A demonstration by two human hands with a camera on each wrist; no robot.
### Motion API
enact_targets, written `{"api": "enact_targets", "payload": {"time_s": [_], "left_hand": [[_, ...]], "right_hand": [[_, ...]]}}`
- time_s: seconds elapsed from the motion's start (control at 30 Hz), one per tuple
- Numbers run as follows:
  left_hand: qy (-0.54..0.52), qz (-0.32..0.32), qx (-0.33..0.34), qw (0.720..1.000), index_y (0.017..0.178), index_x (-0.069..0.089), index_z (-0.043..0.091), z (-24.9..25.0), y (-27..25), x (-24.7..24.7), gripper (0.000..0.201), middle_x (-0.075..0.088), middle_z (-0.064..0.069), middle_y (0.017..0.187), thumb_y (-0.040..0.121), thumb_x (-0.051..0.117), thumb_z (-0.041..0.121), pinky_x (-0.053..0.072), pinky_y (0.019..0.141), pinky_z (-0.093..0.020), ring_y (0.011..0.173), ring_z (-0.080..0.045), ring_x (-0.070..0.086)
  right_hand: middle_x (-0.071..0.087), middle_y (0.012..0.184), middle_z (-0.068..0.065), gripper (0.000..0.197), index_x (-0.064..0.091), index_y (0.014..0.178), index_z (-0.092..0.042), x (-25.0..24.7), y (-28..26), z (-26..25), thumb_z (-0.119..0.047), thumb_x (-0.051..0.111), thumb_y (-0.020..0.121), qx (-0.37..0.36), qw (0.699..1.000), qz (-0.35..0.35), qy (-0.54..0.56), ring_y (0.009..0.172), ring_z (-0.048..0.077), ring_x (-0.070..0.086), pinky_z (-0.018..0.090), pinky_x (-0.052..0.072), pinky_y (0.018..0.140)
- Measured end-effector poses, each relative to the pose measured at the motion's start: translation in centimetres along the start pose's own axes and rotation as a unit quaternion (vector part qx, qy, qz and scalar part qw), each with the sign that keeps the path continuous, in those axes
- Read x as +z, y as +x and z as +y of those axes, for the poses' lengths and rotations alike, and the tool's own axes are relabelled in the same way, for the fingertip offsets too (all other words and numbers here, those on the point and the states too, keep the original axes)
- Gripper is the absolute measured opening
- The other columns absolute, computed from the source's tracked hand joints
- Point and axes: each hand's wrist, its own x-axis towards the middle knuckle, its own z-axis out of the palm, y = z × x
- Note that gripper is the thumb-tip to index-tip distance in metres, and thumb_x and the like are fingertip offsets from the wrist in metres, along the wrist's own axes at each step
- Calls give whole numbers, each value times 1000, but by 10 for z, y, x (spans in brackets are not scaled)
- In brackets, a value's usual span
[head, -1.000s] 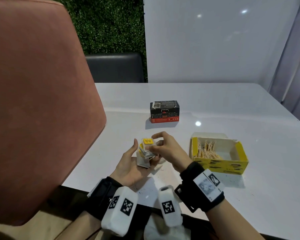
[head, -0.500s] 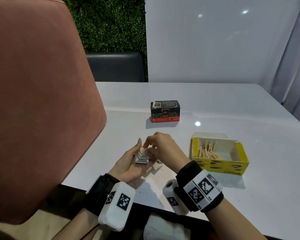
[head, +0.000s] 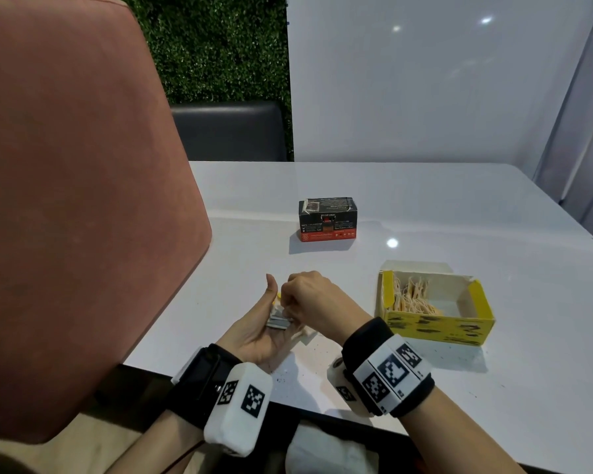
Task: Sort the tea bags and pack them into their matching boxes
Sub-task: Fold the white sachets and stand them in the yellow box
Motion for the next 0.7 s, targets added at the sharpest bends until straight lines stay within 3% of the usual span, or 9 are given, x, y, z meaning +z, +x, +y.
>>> {"api": "enact_targets", "payload": {"time_s": [0.07, 0.2, 0.37, 0.5, 0.6, 0.7], "left_hand": [[-4, 4, -5, 1000, 93, 51, 0, 0, 0, 2, 55, 52, -15, 93, 90, 38, 53, 57, 70, -29, 93, -19, 54], [-48, -15, -27, 998, 102, 51, -2, -1, -1, 1, 57, 53, -17, 102, 88, 43, 53, 54, 76, -32, 97, -19, 57], [-50, -7, -22, 998, 95, 54, -2, -4, 3, 0, 54, 62, -17, 88, 91, 44, 51, 58, 71, -31, 76, -21, 70], [-24, 3, 2, 1000, 95, 51, 4, -6, 3, 2, 50, 53, -15, 90, 89, 42, 53, 54, 78, -28, 93, -17, 56], [7, 8, 17, 1000, 97, 48, 4, -6, 0, 7, 48, 52, -13, 91, 94, 33, 50, 56, 68, -23, 88, -17, 55], [23, 19, 23, 999, 85, 51, 0, -5, -2, 9, 54, 53, -12, 80, 94, 33, 50, 57, 58, -23, 79, -17, 55]], "right_hand": [[61, 97, 13, 12, 64, 86, -4, 1, 0, -1, -4, 52, 84, -7, 1000, 1, -12, 89, 32, 57, 38, 44, 72], [60, 93, 11, 14, 62, 84, -3, 3, -1, -2, -4, 48, 85, -18, 1000, 7, -23, 88, 29, 55, 37, 43, 72], [60, 91, 10, 13, 60, 83, -5, 1, -2, -2, -9, 48, 86, 3, 1000, 31, 3, 87, 26, 54, 35, 43, 69], [61, 91, 11, 15, 59, 83, -4, 2, -4, -7, -7, 45, 86, 9, 999, 32, -9, 85, 29, 56, 38, 46, 69], [60, 93, 10, 15, 61, 83, -6, -2, -5, -4, -2, 47, 85, -2, 1000, 19, -16, 82, 24, 52, 33, 41, 66], [61, 96, 9, 11, 65, 89, -7, -3, -6, -2, -5, 54, 86, -14, 1000, 3, -27, 88, 25, 55, 35, 45, 71]]}}
